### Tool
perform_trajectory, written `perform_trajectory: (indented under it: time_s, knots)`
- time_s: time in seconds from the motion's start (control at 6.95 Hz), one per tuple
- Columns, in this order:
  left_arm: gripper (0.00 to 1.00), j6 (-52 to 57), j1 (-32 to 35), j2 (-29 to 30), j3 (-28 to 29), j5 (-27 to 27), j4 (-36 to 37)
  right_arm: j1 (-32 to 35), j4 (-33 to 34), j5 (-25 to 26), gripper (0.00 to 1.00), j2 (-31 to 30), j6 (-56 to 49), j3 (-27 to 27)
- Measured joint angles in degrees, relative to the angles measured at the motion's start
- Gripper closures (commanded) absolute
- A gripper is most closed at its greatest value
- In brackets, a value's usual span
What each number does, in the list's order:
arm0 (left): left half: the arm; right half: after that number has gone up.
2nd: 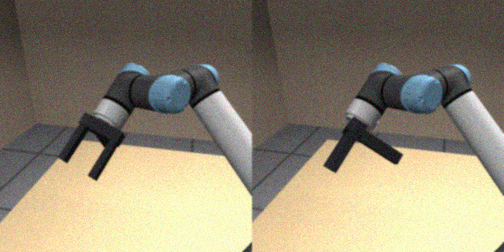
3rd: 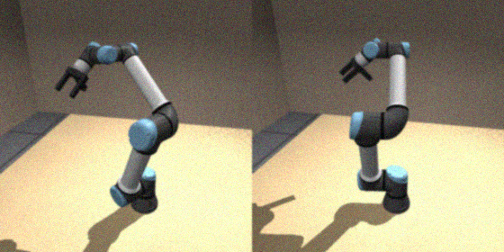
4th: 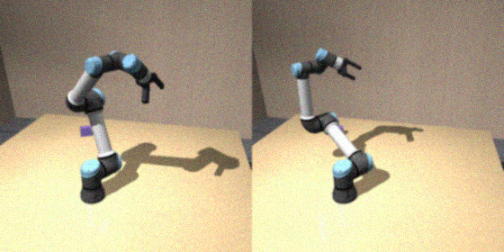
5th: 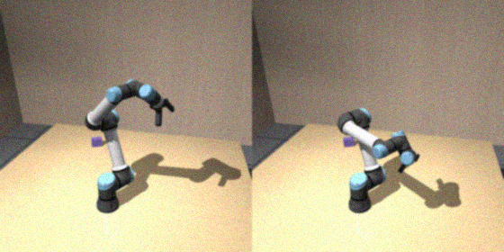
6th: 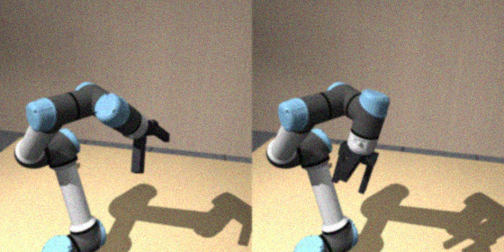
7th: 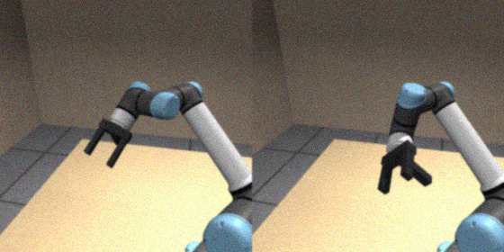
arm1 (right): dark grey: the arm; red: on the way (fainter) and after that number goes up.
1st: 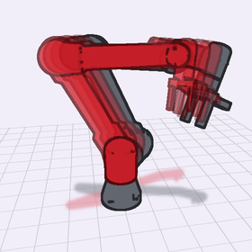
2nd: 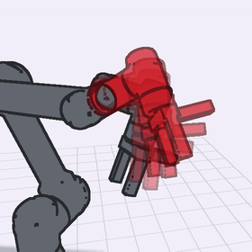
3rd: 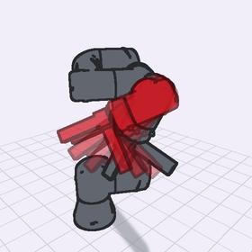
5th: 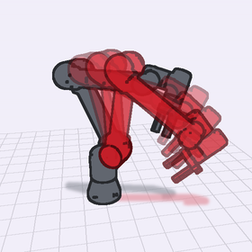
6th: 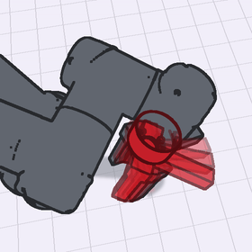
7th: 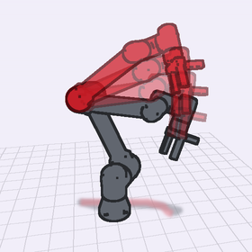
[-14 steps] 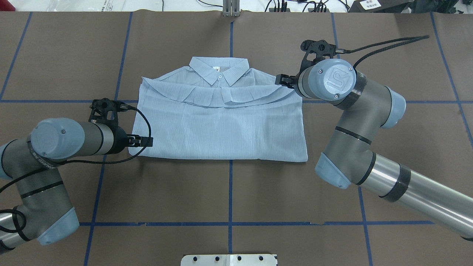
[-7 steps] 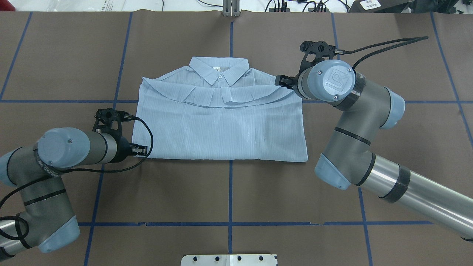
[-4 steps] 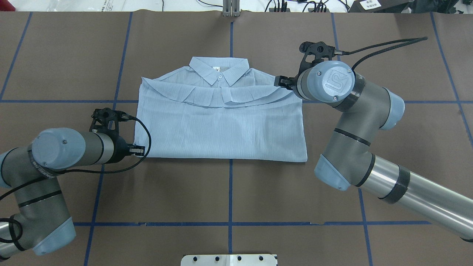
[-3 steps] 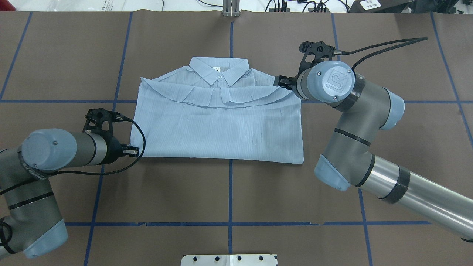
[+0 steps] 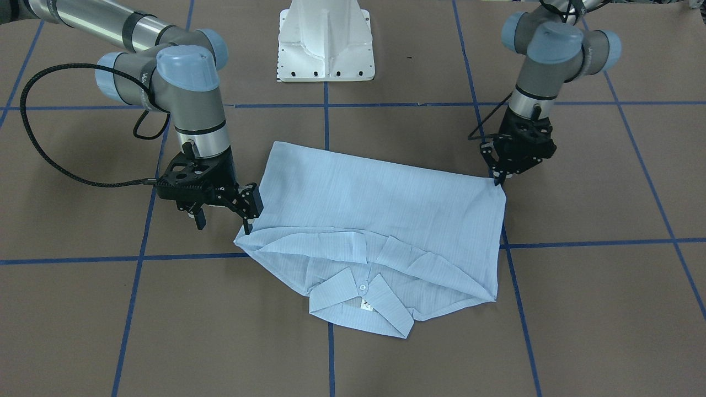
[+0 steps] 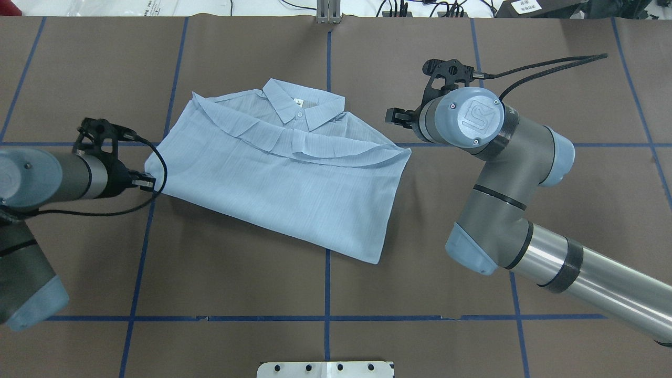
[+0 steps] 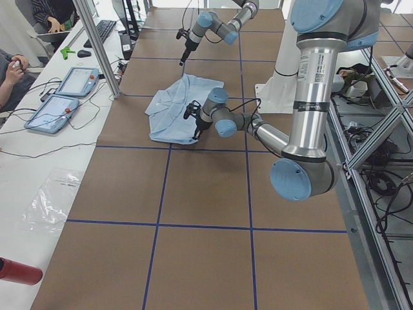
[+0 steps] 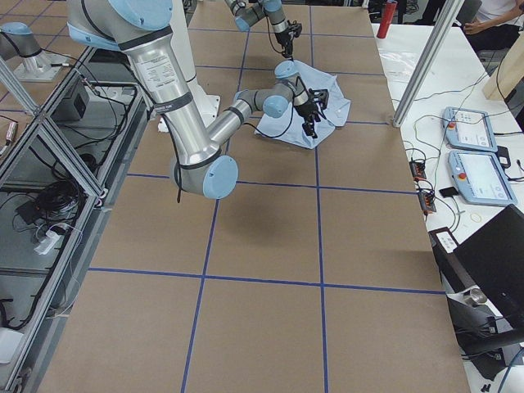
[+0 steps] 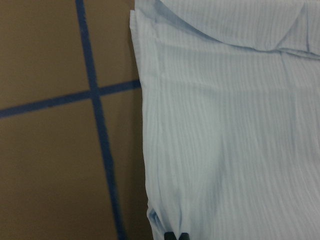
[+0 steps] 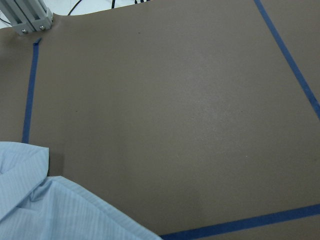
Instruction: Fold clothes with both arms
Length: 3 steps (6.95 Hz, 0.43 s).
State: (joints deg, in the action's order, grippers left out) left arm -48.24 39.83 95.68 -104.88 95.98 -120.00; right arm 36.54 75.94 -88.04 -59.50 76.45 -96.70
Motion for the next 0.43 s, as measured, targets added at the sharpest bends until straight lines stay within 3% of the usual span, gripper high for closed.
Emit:
perform_trajectory:
  time_s: [0.14, 0.43]
  knots:
    - [1.0, 3.2, 4.0, 3.2, 4.4, -0.3, 0.0, -0.7, 0.0, 0.0, 0.0, 0.0, 0.4, -0.9]
    - [1.0, 5.4, 9.0, 16.3, 19.5, -2.0, -0.2, -2.3, 0.1, 0.1, 0.0, 0.3, 1.5, -2.7]
